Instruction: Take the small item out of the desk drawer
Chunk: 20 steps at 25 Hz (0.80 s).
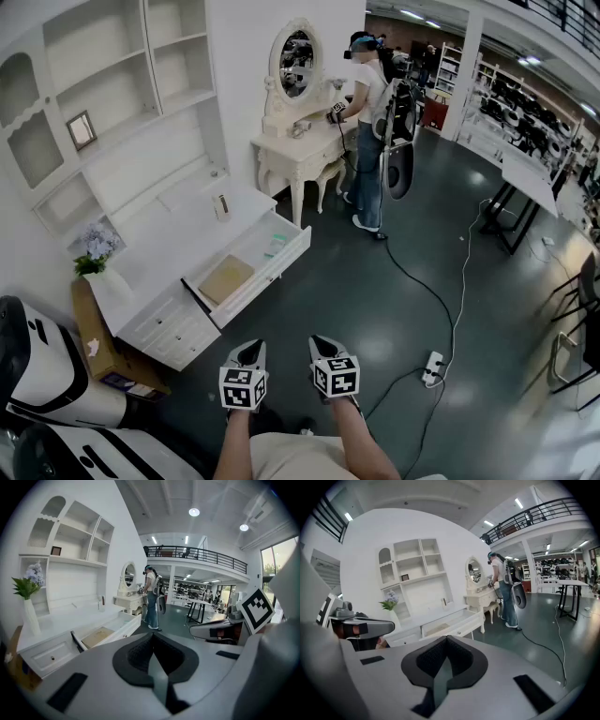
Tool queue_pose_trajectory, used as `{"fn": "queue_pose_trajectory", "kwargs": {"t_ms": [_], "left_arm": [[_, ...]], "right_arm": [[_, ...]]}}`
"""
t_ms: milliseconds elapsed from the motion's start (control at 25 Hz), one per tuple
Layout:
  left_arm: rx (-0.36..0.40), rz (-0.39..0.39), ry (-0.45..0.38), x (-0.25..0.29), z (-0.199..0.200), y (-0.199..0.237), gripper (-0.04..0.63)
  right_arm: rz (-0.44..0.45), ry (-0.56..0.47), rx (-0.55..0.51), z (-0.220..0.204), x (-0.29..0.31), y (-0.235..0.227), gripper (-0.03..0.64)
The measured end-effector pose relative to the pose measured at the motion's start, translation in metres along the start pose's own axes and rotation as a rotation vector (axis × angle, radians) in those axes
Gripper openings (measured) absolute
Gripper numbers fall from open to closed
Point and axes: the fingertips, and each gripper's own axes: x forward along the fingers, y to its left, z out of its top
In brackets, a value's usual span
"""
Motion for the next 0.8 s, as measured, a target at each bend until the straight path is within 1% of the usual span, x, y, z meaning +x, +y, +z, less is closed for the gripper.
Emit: {"fn": "queue_pose_trajectory", "kwargs": {"t_ms": [400,600,800], "left_arm": [[0.018,-0.007,0.000,0.000,0.000,-0.009,0.017],[0.006,0.003,0.002,0.001,-0.001,-0.005,0.017],[0.000,0.005,0.009,0.017,0.000,0.004,0.017]], "right_arm": [[-0.004,0.010,0.006,-0.002,-0.002,-0.009,0.025],[-0.018,-0.009,0.062,-0.002,0.001,-0.018,0.025],[0.056,-0.037,0.110,0.005,0.015,-0.019,0.025]]}}
